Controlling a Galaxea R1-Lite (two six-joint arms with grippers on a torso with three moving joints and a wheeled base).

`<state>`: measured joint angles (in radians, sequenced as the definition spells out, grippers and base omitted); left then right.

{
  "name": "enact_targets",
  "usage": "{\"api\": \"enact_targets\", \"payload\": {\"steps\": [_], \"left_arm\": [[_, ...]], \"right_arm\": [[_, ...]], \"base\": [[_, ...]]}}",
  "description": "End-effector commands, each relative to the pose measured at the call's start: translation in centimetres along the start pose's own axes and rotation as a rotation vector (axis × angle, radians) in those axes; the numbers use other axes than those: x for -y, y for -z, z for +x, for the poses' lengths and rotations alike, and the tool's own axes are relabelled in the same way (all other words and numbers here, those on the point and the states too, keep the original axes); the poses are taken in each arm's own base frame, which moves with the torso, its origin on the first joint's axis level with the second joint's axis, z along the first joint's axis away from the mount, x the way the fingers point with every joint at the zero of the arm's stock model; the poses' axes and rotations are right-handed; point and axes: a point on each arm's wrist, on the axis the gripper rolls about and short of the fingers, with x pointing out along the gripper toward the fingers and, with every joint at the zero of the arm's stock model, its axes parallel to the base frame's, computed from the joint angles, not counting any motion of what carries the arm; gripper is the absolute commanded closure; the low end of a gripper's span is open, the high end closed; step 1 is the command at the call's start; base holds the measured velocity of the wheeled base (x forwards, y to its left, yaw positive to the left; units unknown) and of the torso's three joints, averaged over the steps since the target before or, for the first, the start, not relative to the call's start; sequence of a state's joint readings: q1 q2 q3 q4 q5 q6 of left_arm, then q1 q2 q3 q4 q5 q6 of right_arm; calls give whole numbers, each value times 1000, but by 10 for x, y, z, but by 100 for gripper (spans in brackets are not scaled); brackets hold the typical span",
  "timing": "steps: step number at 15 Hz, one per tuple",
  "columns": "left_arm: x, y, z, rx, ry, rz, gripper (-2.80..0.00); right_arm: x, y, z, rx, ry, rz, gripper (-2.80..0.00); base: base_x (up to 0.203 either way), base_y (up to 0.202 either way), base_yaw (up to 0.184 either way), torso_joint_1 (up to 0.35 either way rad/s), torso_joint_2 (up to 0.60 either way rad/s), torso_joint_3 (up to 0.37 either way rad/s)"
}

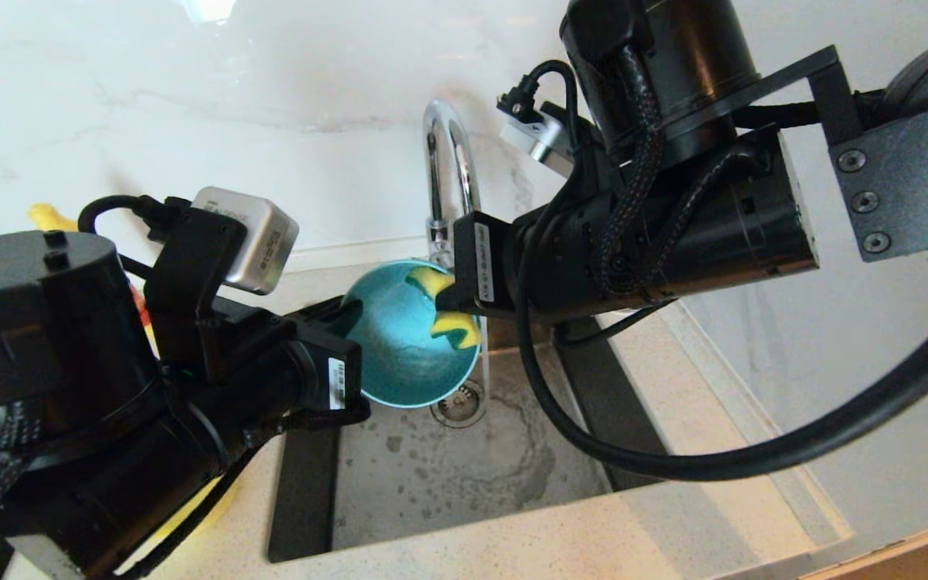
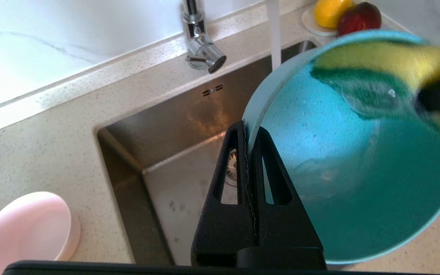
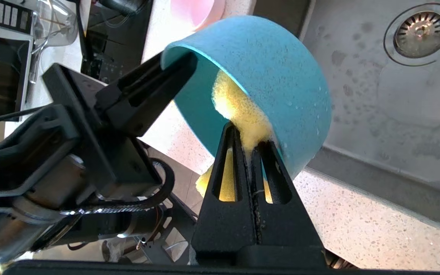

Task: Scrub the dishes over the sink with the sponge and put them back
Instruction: Wipe the bowl

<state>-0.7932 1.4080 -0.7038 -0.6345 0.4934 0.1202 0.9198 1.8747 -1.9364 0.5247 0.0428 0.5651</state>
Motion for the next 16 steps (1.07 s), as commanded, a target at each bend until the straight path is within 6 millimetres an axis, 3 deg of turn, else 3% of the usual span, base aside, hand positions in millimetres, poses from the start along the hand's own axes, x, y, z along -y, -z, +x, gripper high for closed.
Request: {"api": "enact_targets", "payload": {"steps": [1, 11, 16], "left_arm": [[-1, 2, -3, -2, -4, 2, 0], [-4, -2, -7, 16, -7, -13, 0], [-3, 1, -5, 5, -6, -15, 0]], "right_arm": [[-1, 2, 3, -12, 0, 0, 0], [-5, 20, 14, -115, 23, -2, 0], [-20, 33, 14, -156, -4, -27, 0]], "base": [[0, 0, 0, 0, 0, 0], [0, 0, 0, 0, 0, 0], [0, 0, 0, 0, 0, 0]]}}
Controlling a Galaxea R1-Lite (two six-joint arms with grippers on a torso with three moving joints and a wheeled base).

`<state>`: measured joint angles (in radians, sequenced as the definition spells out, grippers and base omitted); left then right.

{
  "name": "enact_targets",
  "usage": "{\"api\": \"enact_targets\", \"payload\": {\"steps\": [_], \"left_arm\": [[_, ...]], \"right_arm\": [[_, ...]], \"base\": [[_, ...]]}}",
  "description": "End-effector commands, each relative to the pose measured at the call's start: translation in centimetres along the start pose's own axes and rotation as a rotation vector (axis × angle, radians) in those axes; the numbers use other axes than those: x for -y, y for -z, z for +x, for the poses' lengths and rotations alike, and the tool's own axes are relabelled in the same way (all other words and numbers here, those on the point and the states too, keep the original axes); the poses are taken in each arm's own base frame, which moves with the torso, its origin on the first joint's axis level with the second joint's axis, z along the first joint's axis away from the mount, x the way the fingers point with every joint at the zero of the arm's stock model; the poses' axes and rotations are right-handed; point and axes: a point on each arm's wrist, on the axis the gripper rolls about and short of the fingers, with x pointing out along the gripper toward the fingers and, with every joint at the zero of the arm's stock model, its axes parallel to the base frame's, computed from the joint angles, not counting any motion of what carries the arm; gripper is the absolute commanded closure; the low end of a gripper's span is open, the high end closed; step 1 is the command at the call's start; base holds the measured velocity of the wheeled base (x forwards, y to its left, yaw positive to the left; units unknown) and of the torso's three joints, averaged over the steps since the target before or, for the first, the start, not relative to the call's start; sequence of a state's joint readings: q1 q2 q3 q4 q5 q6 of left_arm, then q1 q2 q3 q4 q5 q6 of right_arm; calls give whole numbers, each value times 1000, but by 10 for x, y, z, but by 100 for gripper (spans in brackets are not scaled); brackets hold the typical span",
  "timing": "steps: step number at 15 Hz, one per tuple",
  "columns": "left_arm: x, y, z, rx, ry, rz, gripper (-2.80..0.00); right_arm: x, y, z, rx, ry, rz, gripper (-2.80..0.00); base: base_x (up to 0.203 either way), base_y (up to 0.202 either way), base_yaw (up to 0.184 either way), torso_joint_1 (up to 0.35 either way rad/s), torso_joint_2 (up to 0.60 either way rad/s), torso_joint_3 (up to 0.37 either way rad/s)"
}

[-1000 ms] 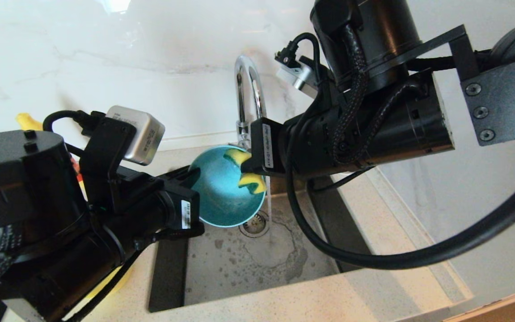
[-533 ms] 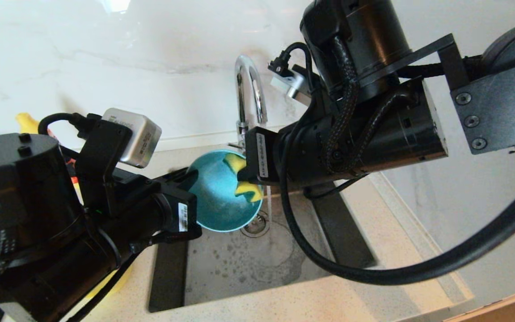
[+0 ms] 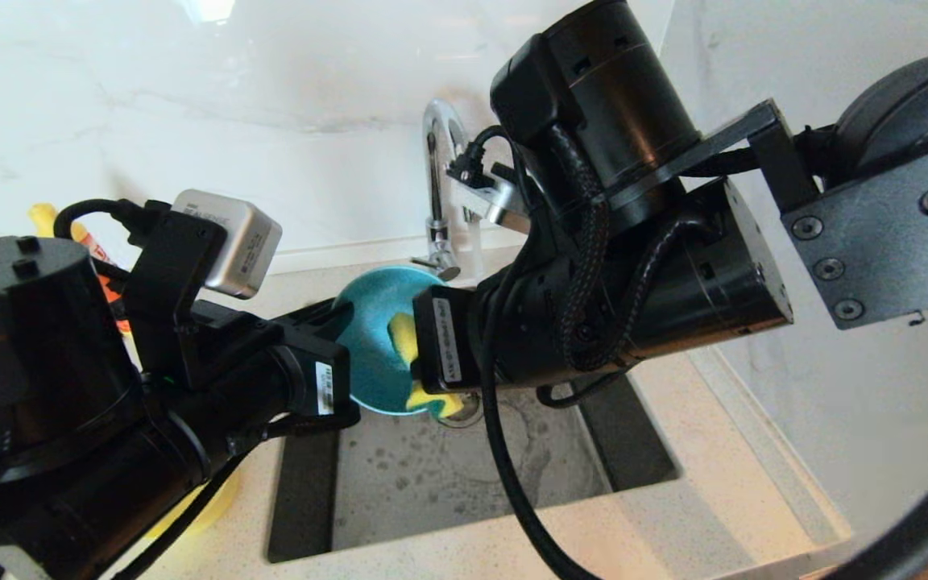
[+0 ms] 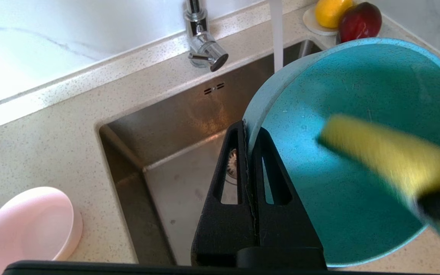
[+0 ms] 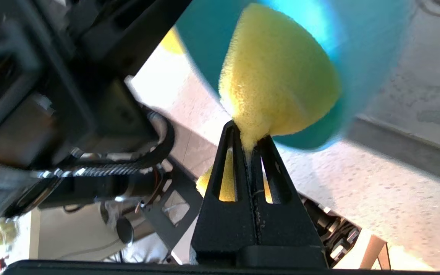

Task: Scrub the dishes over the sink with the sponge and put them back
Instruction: Wipe the bowl

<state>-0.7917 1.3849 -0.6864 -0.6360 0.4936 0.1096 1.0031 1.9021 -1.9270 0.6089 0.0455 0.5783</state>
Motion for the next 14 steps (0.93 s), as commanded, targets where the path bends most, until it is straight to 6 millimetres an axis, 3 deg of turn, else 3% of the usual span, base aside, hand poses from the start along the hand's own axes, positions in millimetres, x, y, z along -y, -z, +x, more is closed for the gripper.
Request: {"api": "enact_targets", "payload": {"steps": [1, 10, 14], "left_arm": [[0, 0, 1, 2, -5, -2, 0], [-2, -8, 0, 27, -13, -16, 0], [-2, -4, 0, 15, -10, -11, 0]], "right_arm": [[-7, 6, 3, -20, -13, -13, 0], [-11, 14, 9, -61, -6, -20, 0], [0, 3, -2, -19, 12, 1, 0]], "base": [[0, 0, 0, 0, 0, 0], [0, 0, 0, 0, 0, 0], [0, 0, 0, 0, 0, 0]]}}
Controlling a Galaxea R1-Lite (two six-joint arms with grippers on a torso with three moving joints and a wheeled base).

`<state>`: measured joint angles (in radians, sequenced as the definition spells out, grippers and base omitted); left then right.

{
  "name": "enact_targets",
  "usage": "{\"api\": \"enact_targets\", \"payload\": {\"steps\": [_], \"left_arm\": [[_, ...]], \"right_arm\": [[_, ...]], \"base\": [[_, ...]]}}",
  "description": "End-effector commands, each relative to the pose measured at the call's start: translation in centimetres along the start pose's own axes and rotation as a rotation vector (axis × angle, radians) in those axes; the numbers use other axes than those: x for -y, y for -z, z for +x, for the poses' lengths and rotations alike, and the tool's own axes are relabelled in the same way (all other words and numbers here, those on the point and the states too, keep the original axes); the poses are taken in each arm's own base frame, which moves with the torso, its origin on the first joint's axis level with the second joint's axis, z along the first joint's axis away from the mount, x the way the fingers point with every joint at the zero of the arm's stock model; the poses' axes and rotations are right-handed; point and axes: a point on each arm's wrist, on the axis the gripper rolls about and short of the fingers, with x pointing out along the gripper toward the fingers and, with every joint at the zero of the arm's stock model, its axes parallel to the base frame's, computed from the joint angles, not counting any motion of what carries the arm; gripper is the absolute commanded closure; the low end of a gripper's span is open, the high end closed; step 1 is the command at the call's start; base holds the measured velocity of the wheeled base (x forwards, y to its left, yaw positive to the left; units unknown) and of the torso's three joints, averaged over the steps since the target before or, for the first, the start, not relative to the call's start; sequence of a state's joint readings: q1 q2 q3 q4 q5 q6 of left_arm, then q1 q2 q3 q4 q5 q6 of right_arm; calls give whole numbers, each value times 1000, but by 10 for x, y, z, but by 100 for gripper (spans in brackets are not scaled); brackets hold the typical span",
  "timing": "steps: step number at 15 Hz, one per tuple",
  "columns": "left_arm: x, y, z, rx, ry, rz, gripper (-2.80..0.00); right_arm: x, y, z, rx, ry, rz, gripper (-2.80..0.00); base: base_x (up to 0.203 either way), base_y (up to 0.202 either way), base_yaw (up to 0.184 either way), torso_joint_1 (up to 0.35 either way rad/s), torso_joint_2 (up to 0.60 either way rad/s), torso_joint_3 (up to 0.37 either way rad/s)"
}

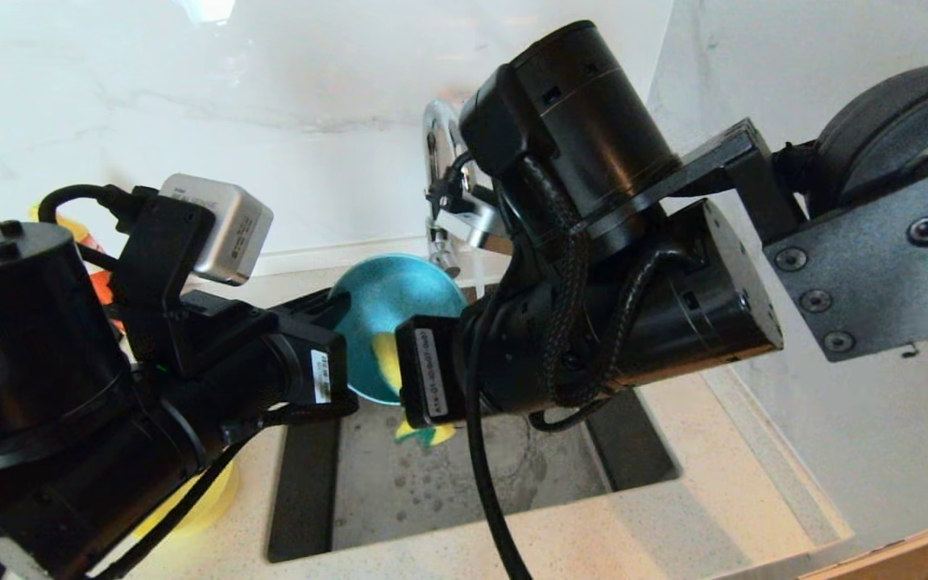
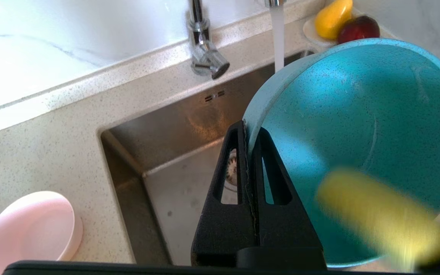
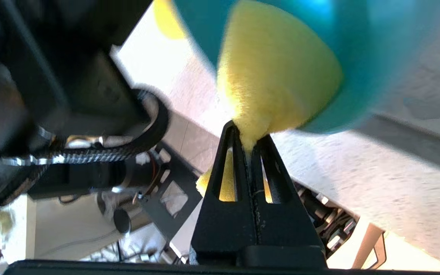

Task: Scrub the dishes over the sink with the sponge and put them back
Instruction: Wipe the bowl

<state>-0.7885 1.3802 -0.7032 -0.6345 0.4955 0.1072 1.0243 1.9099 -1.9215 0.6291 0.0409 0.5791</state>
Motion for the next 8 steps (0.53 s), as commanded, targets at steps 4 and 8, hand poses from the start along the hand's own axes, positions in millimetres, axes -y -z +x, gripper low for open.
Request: {"api": "enact_targets", "payload": {"steps": [4, 8], "left_arm": [[0, 2, 0, -3, -3, 3, 0], [1, 1, 2, -5, -3, 12, 0]], "right_arm": [[13, -17, -24, 80, 9, 33, 0], [11, -22, -36, 132, -15, 28, 0]], "base": [[0, 0, 0, 0, 0, 0], [0, 0, 0, 0, 0, 0]]}}
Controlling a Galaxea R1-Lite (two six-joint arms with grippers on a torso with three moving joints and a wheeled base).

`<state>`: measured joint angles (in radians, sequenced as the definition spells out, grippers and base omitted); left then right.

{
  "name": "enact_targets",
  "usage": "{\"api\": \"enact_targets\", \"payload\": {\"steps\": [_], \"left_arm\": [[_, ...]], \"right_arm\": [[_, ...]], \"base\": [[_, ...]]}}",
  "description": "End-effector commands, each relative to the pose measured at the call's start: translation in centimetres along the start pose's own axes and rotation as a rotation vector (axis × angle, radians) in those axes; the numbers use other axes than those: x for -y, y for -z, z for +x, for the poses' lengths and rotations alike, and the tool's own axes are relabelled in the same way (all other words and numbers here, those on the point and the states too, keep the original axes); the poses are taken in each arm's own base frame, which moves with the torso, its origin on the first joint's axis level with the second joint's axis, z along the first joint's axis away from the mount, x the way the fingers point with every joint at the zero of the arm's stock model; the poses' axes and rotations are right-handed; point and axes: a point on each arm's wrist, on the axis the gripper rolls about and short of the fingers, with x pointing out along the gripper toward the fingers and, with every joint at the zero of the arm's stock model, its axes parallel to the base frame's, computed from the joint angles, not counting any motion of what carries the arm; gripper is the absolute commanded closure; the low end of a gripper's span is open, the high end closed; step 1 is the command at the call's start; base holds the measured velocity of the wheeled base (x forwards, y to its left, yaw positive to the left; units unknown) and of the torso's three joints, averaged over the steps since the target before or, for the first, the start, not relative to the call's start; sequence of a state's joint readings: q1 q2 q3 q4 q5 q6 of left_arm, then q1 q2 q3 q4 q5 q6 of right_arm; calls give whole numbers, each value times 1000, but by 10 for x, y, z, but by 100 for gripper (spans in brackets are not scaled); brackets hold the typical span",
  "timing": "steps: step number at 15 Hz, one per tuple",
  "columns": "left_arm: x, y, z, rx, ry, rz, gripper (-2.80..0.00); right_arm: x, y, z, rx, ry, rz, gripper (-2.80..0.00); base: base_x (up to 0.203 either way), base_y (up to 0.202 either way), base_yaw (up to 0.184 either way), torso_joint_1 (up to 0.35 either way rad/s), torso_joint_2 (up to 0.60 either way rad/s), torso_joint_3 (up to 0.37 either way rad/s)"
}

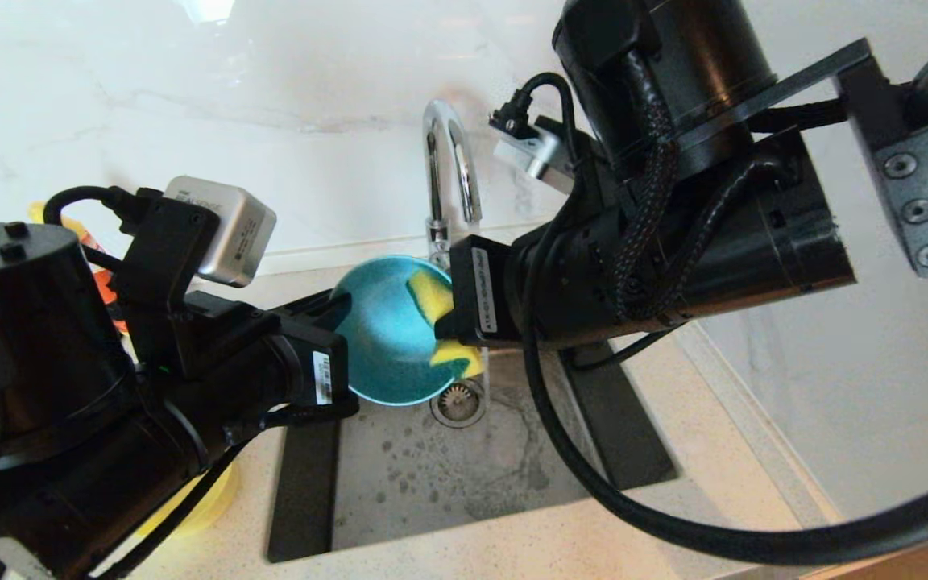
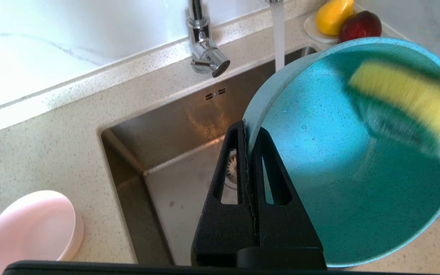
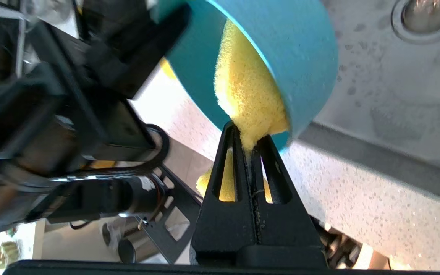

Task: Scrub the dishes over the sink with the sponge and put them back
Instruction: Wipe the bowl

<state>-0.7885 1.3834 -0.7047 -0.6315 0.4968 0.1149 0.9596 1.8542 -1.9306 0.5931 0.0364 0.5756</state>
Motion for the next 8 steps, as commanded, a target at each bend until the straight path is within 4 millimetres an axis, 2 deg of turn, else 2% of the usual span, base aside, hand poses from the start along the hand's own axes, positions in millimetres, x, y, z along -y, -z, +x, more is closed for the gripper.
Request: {"api": "enact_targets", "payload": {"steps": [1, 6, 8], "left_arm": [[1, 1, 1, -3, -1, 3, 0], [2, 6, 2, -19, 5, 10, 0], [3, 7, 4, -24, 3, 12, 0]], "right_arm": [[-2, -3, -11, 25, -16, -1, 0], [-8, -1, -13, 22, -37, -19, 0], [-9, -2, -23, 34, -49, -19, 0]], "base": [[0, 0, 0, 0, 0, 0], [0, 0, 0, 0, 0, 0], [0, 0, 0, 0, 0, 0]]}}
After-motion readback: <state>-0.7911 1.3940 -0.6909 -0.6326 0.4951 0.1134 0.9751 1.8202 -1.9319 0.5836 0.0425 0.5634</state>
